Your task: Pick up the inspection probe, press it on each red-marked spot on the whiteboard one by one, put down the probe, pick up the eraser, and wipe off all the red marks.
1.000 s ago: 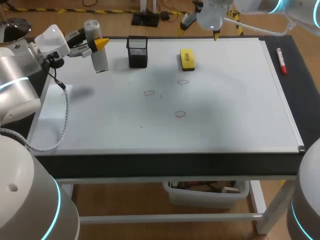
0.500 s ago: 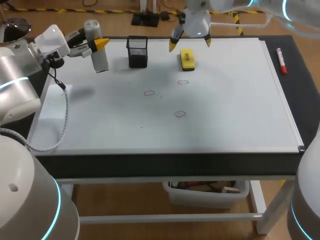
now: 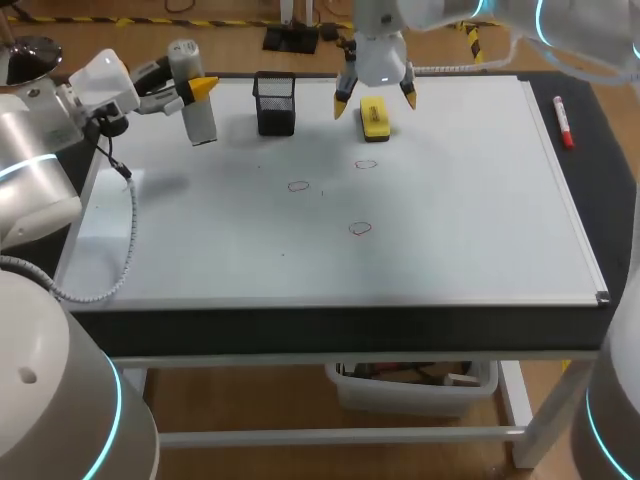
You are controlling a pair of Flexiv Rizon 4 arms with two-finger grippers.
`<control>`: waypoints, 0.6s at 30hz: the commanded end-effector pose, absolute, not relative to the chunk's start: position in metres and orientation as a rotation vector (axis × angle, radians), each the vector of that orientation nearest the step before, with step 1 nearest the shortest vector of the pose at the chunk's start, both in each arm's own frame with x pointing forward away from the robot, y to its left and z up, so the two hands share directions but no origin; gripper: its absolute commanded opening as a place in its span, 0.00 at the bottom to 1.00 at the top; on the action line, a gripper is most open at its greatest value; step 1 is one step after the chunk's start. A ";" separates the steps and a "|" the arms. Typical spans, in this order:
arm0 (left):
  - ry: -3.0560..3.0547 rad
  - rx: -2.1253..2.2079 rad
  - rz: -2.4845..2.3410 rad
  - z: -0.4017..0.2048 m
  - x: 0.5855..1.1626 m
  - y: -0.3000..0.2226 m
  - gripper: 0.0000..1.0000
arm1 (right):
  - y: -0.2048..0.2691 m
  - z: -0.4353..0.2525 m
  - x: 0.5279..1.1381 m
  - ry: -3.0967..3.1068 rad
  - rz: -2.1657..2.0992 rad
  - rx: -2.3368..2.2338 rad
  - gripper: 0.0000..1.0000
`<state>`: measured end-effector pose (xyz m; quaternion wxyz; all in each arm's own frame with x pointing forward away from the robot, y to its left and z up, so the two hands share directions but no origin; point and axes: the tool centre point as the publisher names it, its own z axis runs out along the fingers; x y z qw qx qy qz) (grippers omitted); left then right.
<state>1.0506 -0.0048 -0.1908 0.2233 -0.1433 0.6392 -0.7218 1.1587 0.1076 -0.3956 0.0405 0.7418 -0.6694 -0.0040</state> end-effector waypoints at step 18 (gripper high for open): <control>1.759 -0.392 -1.994 -0.191 1.051 -0.005 0.00 | 0.103 -0.413 1.163 -2.069 -0.091 2.299 1.00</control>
